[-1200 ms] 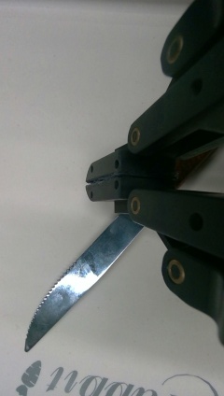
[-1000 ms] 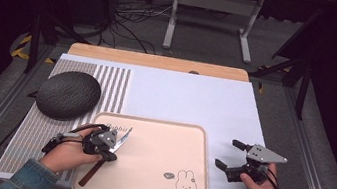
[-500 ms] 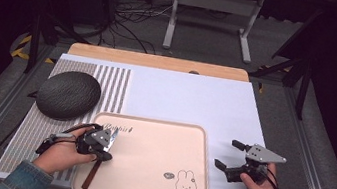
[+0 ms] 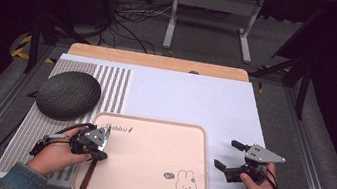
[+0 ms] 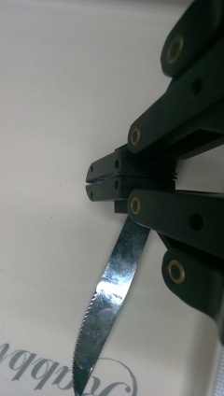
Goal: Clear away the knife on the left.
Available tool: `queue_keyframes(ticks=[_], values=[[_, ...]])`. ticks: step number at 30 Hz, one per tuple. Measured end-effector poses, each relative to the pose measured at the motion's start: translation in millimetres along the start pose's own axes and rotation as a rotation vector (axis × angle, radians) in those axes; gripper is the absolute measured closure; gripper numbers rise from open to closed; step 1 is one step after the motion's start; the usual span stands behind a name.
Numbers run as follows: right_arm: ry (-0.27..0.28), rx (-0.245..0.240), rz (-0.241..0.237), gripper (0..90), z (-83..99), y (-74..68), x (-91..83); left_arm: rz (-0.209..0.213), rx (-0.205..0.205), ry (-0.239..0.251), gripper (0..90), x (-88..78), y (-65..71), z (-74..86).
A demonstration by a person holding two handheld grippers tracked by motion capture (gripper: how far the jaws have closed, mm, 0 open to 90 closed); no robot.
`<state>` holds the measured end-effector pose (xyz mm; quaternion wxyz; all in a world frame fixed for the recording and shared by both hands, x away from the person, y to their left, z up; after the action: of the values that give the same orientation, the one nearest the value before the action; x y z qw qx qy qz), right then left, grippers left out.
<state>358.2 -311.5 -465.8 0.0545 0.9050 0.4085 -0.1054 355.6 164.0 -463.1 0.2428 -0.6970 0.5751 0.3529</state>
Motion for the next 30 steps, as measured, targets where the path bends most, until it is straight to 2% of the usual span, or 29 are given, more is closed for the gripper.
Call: queue_keyframes(ticks=[20,30], values=[[-0.004,-0.006,-0.007,2.1,0.2,-0.8,0.7,-0.044,-0.038,0.027,90.0,-3.1,-8.1,4.5],[-0.005,-0.007,-0.008,2.1,0.3,-0.8,0.8,-0.047,-0.044,0.030,90.0,-4.8,-9.2,6.8]])
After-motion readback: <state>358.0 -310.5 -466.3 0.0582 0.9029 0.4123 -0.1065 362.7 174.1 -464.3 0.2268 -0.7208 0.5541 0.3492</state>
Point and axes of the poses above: each handheld gripper's, and its own axes: x roughly forward along the jaws, z roughly out of its underside, y roughly to its right, the point moved 3 cm from there along x, roughly forward along the jaws, and after that the axes turned 12 degrees about y, right-handed, at the moved point
